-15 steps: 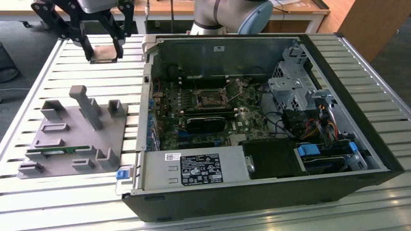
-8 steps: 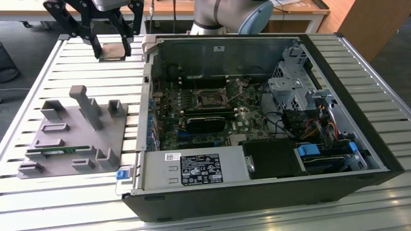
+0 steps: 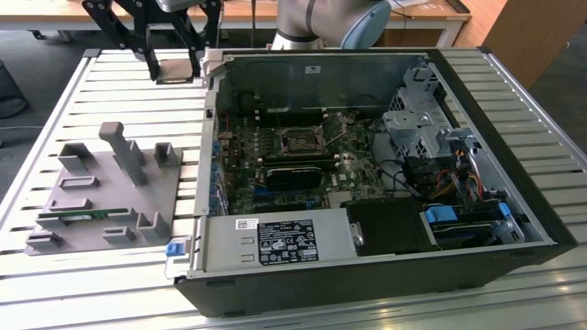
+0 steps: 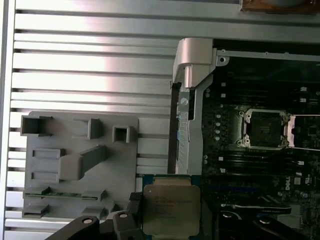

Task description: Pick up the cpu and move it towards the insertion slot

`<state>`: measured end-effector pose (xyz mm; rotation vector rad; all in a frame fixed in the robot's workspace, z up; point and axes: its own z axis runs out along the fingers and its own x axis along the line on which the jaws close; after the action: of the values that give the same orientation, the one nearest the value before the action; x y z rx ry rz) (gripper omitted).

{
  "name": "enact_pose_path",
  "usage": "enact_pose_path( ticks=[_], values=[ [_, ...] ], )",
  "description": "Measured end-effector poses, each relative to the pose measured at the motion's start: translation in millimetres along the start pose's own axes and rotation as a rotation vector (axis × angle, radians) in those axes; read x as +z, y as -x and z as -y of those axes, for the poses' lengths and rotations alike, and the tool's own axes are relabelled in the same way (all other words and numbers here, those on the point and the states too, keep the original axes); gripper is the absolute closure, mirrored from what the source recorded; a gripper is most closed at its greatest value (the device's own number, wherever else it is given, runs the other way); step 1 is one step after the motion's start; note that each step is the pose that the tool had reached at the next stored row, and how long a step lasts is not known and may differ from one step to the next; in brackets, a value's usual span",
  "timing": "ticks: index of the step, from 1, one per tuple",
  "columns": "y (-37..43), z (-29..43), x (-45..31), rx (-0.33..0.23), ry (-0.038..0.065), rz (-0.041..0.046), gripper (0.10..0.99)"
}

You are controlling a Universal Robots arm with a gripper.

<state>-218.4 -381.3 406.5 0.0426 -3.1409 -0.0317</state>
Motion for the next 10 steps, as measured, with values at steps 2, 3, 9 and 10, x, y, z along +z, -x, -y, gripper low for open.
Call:
enact_pose_path(
  ticks=[2, 3, 9, 10],
  values=[
    [4.1, -1.5, 0.1, 0.000, 0.000, 0.0000, 0.541],
    [6.1, -2.3, 0.1, -0.001, 0.000, 0.0000, 0.541],
    [17.3, -7.1, 0.4, -0.002, 0.000, 0.0001, 0.541],
    [19.3, -7.9, 0.4, -0.002, 0.000, 0.0000, 0.541]
  ],
)
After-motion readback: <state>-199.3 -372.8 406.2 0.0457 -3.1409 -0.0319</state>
